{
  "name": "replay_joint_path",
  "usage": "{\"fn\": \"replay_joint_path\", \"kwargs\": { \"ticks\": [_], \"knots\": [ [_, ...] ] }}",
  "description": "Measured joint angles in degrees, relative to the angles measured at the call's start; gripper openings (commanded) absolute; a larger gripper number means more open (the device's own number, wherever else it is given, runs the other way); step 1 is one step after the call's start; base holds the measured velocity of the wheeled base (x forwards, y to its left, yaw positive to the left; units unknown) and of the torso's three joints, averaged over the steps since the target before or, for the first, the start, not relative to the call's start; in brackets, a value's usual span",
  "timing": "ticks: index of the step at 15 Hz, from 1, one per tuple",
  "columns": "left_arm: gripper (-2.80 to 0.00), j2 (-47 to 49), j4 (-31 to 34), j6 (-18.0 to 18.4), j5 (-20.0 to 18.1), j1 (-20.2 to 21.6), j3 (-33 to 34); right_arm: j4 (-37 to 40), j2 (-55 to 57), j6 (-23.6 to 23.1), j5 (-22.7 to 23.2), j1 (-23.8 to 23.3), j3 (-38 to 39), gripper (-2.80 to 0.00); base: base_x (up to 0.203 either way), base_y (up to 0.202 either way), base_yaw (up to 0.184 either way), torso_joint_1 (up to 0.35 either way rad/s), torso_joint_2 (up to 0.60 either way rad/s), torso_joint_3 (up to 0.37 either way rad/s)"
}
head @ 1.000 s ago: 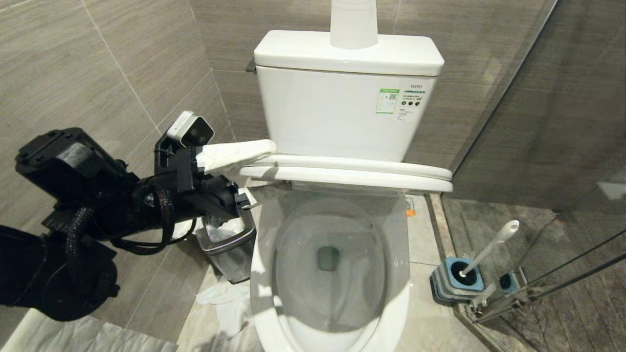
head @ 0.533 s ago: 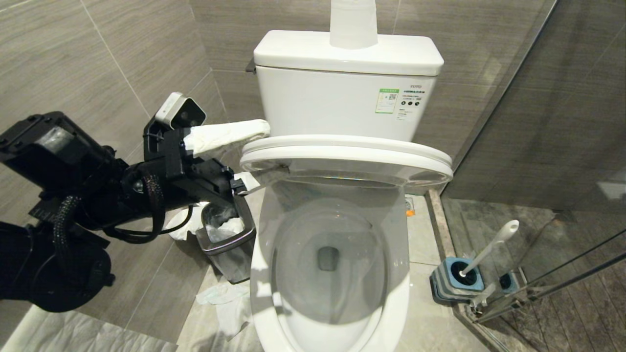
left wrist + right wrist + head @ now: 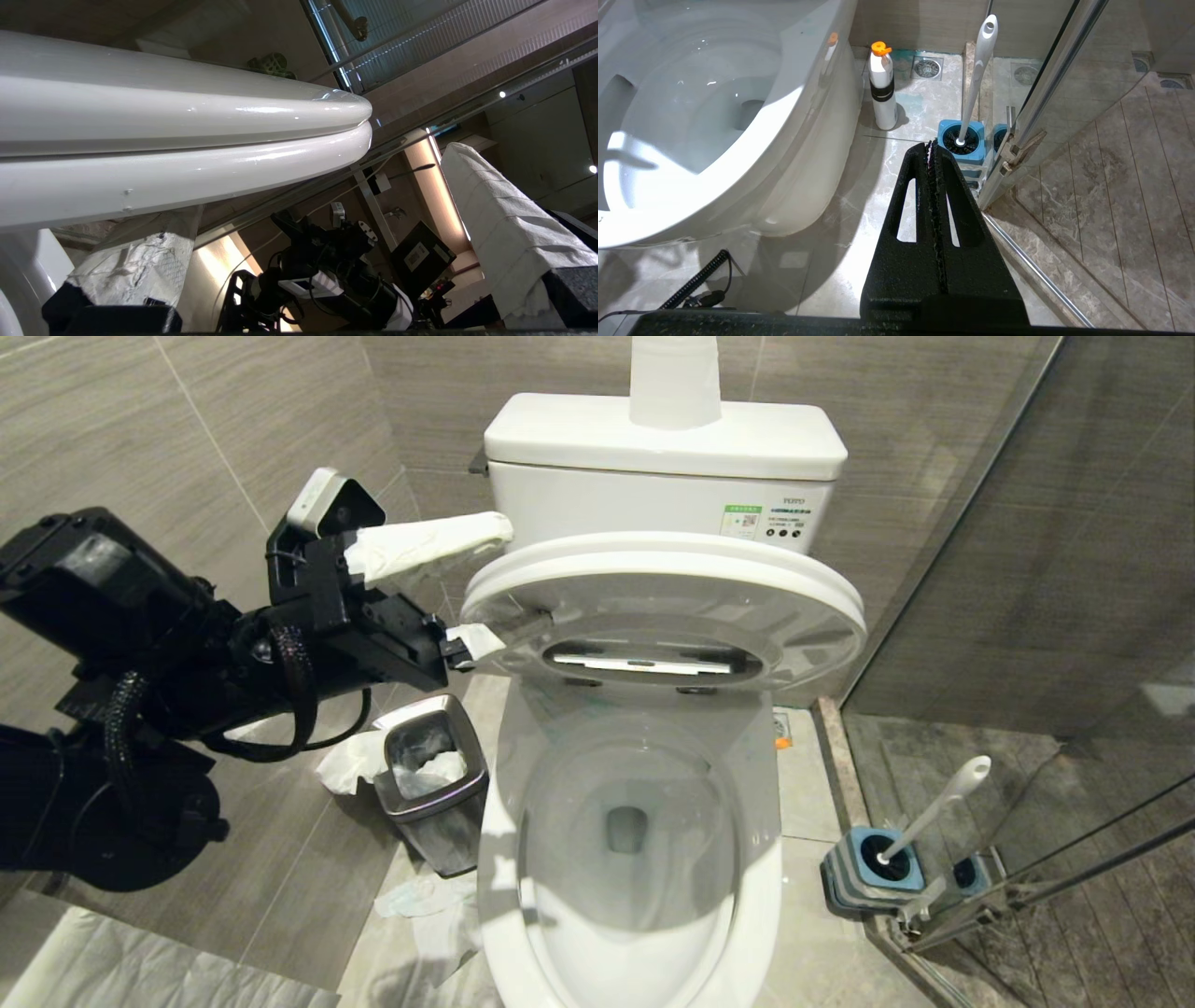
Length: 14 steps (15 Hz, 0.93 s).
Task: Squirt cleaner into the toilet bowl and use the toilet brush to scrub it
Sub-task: Use the left hand to lift the toilet lid slightly
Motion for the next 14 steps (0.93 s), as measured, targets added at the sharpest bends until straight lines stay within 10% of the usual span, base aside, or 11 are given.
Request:
{"fn": "replay_joint_path", "kwargs": {
  "ticks": [10, 14],
  "knots": [
    [0.00, 2.9, -0.2, 1.4, 3.4, 0.4, -7.7, 0.0, 0.0, 0.0, 0.0, 0.0, 0.0, -2.80, 0.000, 0.000, 0.000, 0.000, 0.00, 0.000],
    [0.00, 3.3, -0.6, 7.7, 3.5, 0.7, -9.4, 0.0, 0.0, 0.0, 0.0, 0.0, 0.0, -2.80, 0.000, 0.000, 0.000, 0.000, 0.00, 0.000]
  ]
}}
